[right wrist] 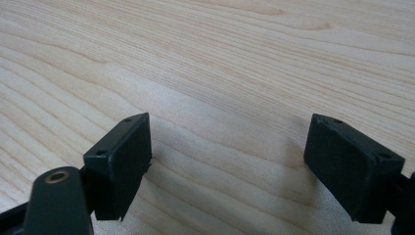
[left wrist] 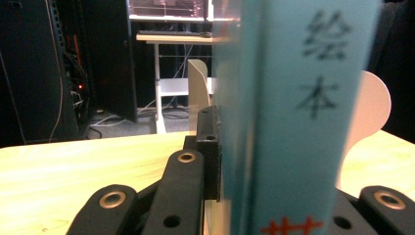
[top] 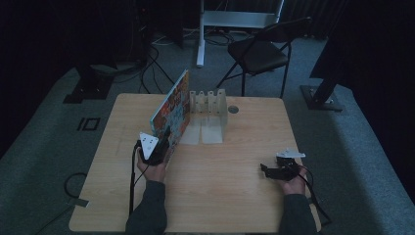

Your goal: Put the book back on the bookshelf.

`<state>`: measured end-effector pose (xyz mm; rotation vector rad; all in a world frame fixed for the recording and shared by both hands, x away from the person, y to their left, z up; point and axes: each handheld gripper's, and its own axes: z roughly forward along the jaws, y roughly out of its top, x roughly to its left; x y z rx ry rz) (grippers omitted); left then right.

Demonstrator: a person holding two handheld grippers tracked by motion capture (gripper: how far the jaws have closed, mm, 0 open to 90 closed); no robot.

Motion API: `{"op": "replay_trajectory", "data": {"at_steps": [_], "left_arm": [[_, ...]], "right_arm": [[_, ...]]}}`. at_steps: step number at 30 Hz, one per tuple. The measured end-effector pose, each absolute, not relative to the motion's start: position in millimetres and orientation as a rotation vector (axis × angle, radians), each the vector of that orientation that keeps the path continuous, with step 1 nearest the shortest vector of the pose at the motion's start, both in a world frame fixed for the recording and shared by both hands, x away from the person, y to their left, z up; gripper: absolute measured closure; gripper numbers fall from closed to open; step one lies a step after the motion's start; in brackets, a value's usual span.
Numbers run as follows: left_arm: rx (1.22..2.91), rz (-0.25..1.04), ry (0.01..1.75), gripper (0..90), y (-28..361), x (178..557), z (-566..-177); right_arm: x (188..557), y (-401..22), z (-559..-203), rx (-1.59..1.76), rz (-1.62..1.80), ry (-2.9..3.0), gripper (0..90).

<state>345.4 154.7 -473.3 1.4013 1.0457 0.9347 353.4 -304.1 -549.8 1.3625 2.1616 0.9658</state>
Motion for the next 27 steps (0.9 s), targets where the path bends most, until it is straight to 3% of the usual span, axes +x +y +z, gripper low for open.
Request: {"op": "replay_trajectory", "data": {"at_steps": [27], "left_arm": [[1.395, 0.909, 1.077, 80.8, 158, 336, -485]], "right_arm": [[353, -303, -550, 1.363, 0.96, 2.163, 17.3]]}}
